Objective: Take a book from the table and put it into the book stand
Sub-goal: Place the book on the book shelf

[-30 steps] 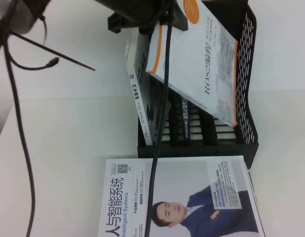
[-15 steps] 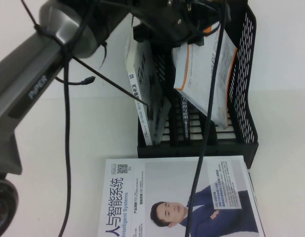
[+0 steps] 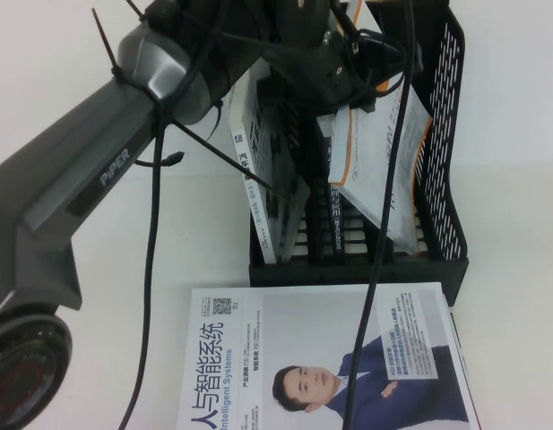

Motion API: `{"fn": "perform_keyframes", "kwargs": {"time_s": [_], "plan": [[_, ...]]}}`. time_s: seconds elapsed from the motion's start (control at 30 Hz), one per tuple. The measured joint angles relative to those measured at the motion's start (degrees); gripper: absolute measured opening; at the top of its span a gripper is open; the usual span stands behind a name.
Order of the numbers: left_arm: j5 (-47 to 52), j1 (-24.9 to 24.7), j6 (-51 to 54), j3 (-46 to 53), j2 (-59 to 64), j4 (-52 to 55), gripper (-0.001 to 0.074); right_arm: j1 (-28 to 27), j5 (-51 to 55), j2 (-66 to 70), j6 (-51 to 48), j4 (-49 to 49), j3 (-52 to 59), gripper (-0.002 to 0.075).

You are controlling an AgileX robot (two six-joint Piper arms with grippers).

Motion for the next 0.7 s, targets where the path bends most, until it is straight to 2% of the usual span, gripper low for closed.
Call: {"fn": "perform_keyframes", "kwargs": {"time_s": [0.6,0.7], "plan": [[-3.63,-0.24,1.27,-0.33,4.17,0.0,0.0106,0.0,-5.99,0.0,-2.57,6.2,5.02,0.0005],[-4.35,-0.32,2.11,-0.33,4.39,0.0,0.0158,0.0,-6.12,0.0,-2.82,6.45,5.02,0.0005]]}}
